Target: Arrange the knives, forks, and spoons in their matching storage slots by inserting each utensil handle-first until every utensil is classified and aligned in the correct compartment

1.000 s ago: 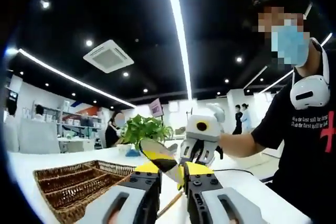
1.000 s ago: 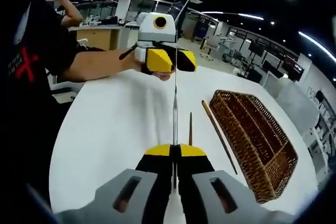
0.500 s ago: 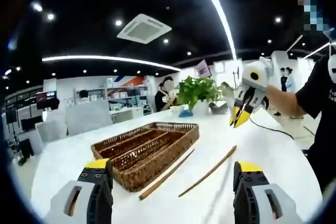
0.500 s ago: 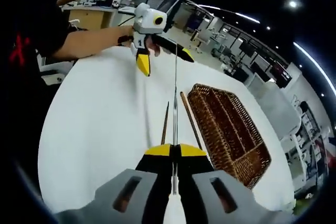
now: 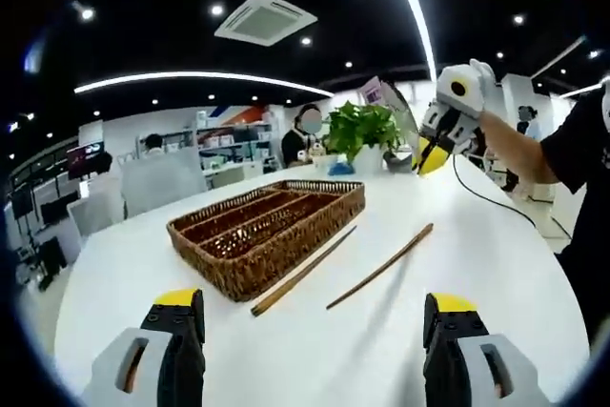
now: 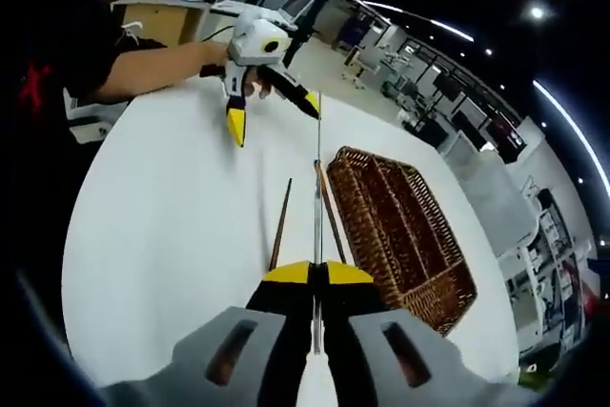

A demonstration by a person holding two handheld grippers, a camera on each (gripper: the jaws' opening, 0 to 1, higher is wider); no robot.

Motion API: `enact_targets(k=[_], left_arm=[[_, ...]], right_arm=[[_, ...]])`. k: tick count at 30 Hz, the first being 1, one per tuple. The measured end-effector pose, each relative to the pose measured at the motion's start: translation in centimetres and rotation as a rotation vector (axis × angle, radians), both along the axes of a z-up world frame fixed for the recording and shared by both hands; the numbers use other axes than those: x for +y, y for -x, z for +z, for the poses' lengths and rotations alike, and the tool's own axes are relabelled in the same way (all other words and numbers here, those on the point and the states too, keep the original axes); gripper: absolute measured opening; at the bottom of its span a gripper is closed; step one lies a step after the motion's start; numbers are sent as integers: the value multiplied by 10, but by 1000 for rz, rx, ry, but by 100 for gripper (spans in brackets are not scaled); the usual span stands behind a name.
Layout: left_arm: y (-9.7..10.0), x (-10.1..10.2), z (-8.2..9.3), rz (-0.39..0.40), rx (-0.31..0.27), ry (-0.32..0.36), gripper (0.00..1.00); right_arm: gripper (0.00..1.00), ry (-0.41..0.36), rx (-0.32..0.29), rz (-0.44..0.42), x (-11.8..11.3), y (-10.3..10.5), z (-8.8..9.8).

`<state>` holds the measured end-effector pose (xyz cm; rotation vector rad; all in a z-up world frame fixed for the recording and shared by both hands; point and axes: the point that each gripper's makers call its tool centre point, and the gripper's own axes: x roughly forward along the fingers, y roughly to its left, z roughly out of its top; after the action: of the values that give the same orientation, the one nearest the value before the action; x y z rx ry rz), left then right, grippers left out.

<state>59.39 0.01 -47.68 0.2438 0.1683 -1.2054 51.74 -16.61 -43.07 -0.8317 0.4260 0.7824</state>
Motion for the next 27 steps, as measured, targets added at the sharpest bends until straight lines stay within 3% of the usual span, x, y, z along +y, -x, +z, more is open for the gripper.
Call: enact_targets(k=[8,20,27], left_arm=[[-5,1,8,17,12,49,100],[-6,4,5,26,30,47,100],[-3,6,6,31,20,18,100]], right_arm=[[0,76,-39,56,2,-1,10],[0,125,-78,59,-3,-9,29],[0,167,-122,88,-4,-18,50]])
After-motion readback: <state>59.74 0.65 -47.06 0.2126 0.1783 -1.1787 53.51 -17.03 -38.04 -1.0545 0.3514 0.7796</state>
